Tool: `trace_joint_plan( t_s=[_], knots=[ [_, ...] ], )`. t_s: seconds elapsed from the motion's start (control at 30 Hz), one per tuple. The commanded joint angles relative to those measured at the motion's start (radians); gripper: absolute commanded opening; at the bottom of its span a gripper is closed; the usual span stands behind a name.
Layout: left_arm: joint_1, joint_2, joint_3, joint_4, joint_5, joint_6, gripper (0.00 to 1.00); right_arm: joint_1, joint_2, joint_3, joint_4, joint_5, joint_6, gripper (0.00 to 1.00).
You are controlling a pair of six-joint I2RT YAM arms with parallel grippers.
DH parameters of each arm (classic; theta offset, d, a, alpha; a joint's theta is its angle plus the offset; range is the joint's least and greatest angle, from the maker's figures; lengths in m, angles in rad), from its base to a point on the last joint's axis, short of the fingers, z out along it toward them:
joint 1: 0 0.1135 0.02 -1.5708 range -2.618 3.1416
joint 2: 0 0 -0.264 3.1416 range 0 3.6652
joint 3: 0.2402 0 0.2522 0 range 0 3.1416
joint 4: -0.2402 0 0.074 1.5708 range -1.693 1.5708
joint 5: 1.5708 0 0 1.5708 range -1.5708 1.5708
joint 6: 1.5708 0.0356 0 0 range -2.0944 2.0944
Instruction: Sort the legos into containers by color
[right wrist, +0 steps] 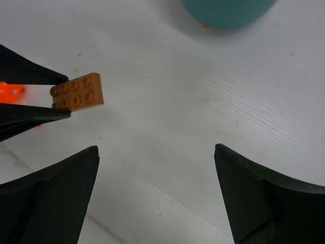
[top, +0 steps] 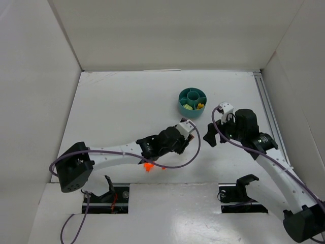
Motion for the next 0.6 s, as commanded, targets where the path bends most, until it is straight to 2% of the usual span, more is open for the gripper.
trace_joint_plan(
  t_s=[0.0,0.2,0.33,0.57],
  knots=[
    [-0.024,-0.074,-0.027,0.053,-0.016,0.049,0.18,-0.026,0.043,0.052,0.137,-0.299,0.032,0.98],
    [-0.042,-0.170,-0.093,0.116,-0.025,0.069,0.18,-0.072,0.140,0.039,0.292,-0.642,0.160,0.89],
    [-0.051,-0.215,-0.116,0.145,-0.025,0.078,0.18,-0.083,0.174,0.030,0.321,-0.674,0.187,0.81],
    [-0.051,-0.226,-0.125,0.178,-0.025,0.078,0.18,-0.083,0.192,0.039,0.341,-0.685,0.207,0.78]
  ],
)
